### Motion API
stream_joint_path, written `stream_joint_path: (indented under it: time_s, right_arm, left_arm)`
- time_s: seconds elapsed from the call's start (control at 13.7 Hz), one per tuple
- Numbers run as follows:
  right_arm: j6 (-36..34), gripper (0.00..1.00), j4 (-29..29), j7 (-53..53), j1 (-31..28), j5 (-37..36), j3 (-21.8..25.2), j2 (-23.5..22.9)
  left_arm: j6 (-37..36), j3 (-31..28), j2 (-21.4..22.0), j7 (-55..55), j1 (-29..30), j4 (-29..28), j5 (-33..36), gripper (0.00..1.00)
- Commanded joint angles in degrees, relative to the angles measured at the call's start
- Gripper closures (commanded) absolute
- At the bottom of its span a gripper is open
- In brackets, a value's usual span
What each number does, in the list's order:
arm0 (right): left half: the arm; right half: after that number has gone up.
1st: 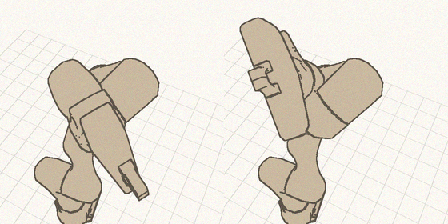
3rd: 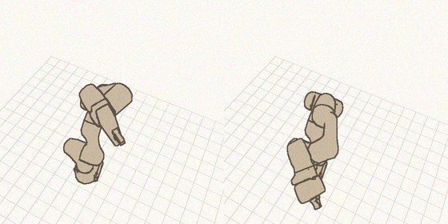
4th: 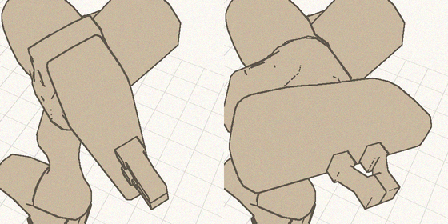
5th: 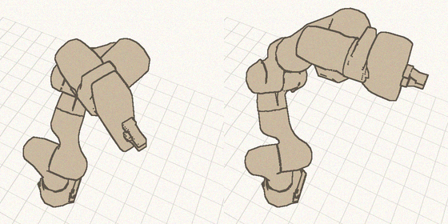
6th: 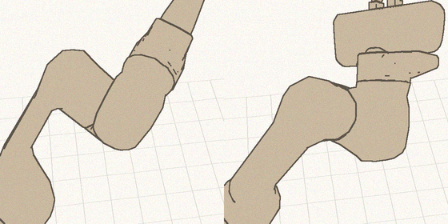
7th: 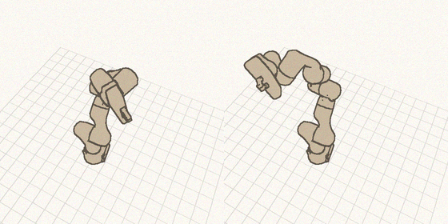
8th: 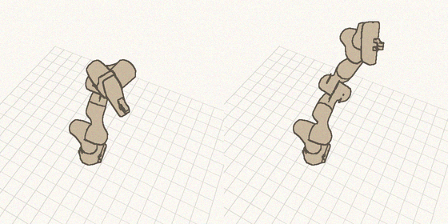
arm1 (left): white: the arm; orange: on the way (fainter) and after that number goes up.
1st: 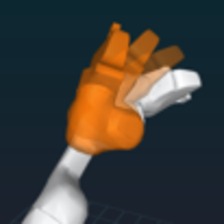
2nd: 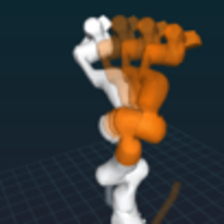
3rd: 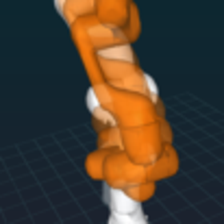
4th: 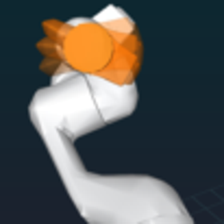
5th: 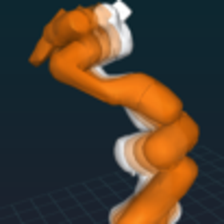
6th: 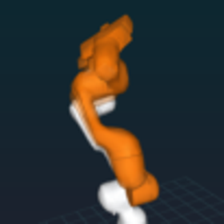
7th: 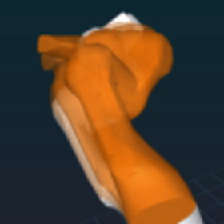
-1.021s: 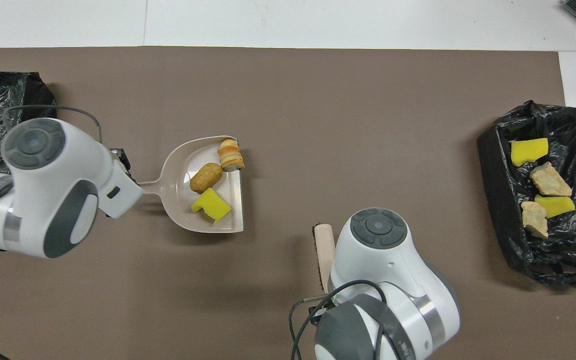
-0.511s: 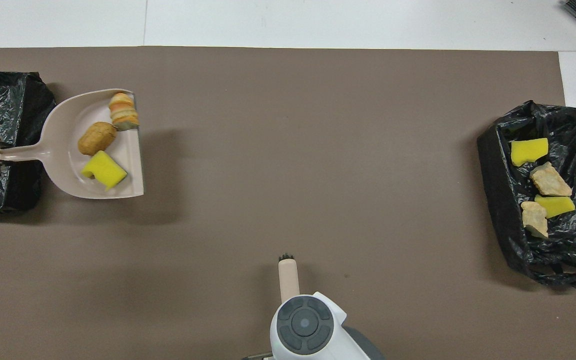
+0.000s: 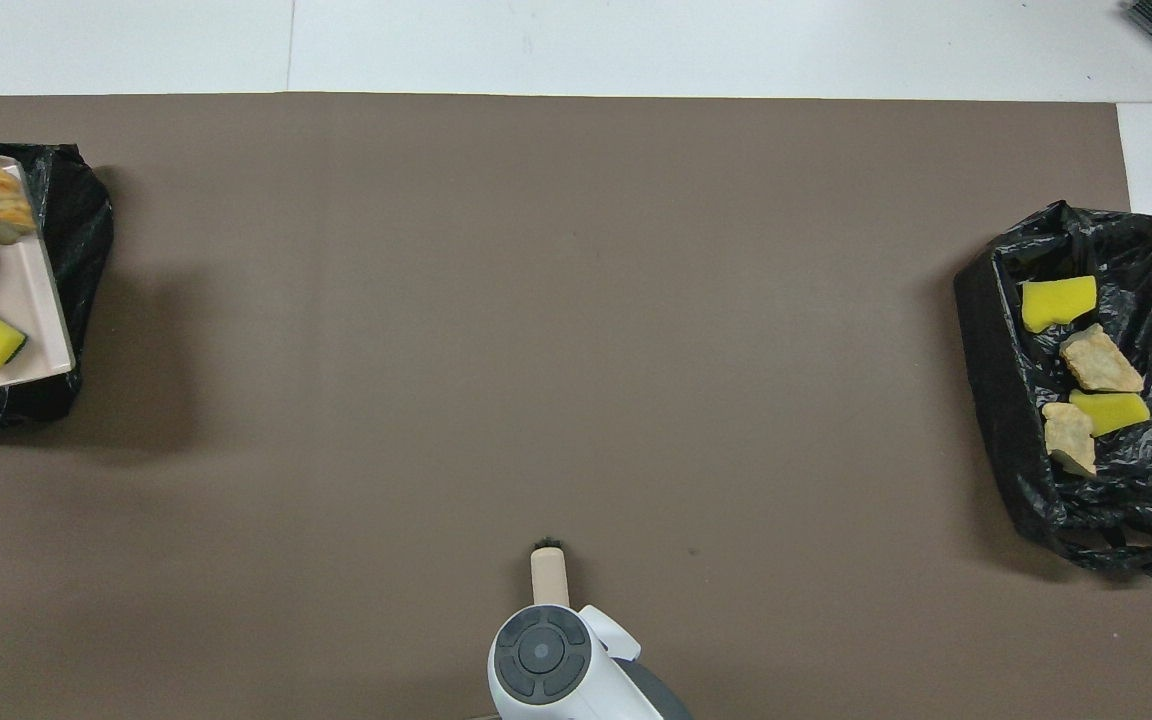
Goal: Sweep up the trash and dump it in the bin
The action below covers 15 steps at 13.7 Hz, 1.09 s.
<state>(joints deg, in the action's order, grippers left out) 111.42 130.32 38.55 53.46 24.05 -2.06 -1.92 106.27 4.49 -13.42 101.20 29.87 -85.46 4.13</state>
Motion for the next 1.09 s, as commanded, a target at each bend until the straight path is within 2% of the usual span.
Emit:
stream_joint_path:
  time_s: [0.0, 0.07, 0.15, 0.36, 0.51, 0.66, 0.73, 0.95, 1.02]
  right_arm:
    - [0.46, 1.00, 0.29, 1.27, -0.11, 1.09, 0.04, 0.78]
    - [0.20, 0.88, 0.29, 1.18, -0.11, 1.00, 0.04, 0.69]
    - [0.11, 0.01, 0.12, 0.66, -0.11, 1.00, 0.04, 0.61]
    - [-2.60, 0.00, -2.77, 0.91, -0.72, 0.82, 0.12, -0.79]
    - [-6.29, 0.00, -6.46, 1.01, -3.43, 0.65, 0.30, -1.77]
    - [-8.23, 0.00, -8.66, 0.48, -7.39, 0.47, 0.39, -0.72]
    - [-8.76, 0.00, -9.72, 0.30, -9.58, 0.30, 0.39, 0.07]
    - [-11.13, 0.00, -13.85, -1.09, -15.74, -0.49, 0.48, 0.17]
    - [-12.36, 0.00, -15.17, -3.54, -17.67, -1.89, 0.56, 0.16]
  left_arm:
    - [-0.81, 0.96, -3.44, 3.89, 2.21, 7.04, -0.01, 1.00]
    - [-0.28, 1.05, -4.93, 4.43, 2.04, 9.76, 2.35, 1.00]
    - [0.95, 1.05, -6.69, 4.53, 2.04, 11.18, 4.55, 1.00]
    - [8.14, 0.52, -10.38, 5.40, 2.30, 12.95, 8.86, 1.00]
    - [12.54, 0.35, -15.99, 6.11, 2.30, 17.32, 13.25, 1.00]
    - [15.36, 0.79, -19.61, 8.29, 1.25, 21.90, 21.13, 1.00]
    - [17.03, 0.79, -19.71, 9.35, 0.38, 21.92, 24.83, 1.00]
    - [19.06, 0.79, -19.28, 11.73, 0.37, 21.83, 28.29, 1.00]
    - [18.98, 0.87, -18.93, 11.73, 0.19, 21.74, 31.52, 1.00]
